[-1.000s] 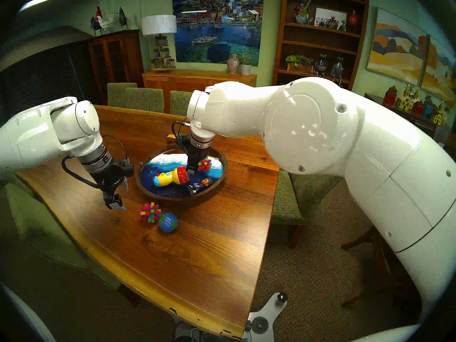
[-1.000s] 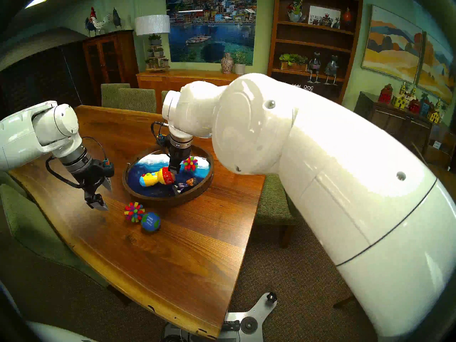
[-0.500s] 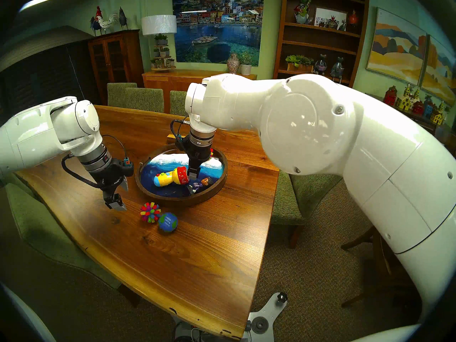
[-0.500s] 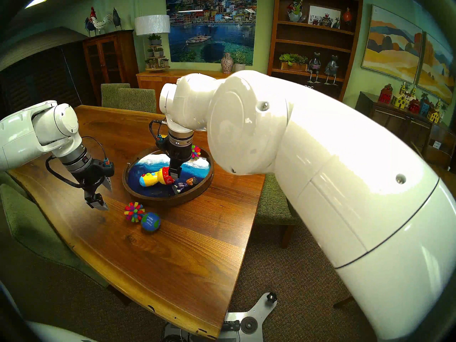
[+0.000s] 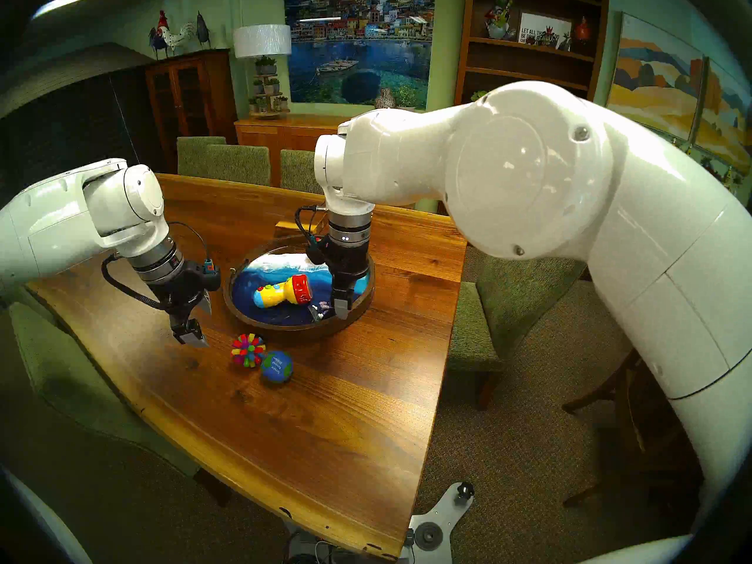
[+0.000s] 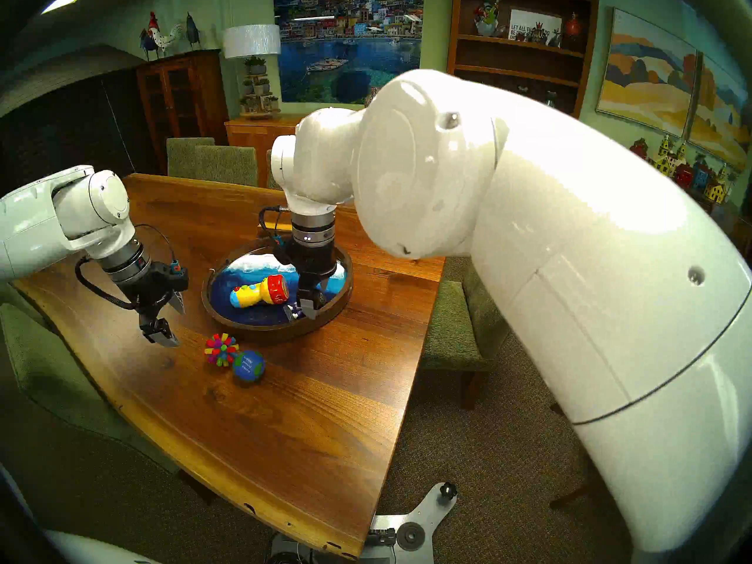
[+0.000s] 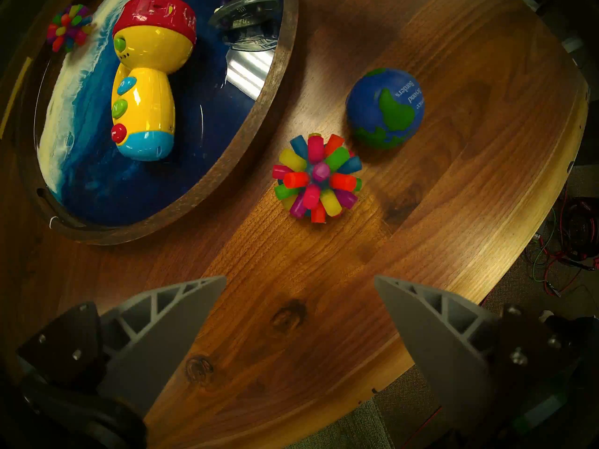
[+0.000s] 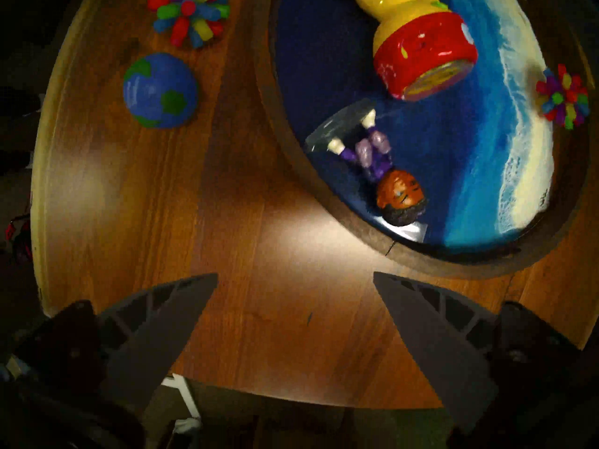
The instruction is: Put toys in center tray
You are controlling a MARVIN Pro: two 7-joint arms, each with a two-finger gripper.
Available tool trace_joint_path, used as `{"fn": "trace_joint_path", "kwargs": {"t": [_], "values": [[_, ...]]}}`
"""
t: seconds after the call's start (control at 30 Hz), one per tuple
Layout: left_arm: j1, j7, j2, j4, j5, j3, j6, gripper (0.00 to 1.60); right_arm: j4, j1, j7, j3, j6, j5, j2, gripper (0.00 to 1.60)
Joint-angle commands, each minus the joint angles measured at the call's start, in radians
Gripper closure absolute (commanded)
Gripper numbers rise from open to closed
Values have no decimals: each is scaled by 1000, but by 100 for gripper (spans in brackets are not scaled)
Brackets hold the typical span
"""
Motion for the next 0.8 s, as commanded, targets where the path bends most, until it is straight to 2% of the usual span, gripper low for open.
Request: {"fn": "trace_joint_path", "kwargs": {"t": [0.0, 0.47, 0.6, 0.77], "values": [[-34, 0, 0, 1, 1, -26, 1, 0, -83, 105, -35, 6, 12, 14, 45, 0], [-34, 0, 0, 1, 2, -26, 1, 0, -175, 112, -209, 22, -13, 77, 133, 0], [-34, 0, 0, 0, 2, -26, 2, 0, -186, 111, -235, 34, -28, 95, 144, 0], [-35, -1, 0, 0, 2, -26, 2, 0, -204, 113, -224, 40, -70, 94, 150, 0]]}}
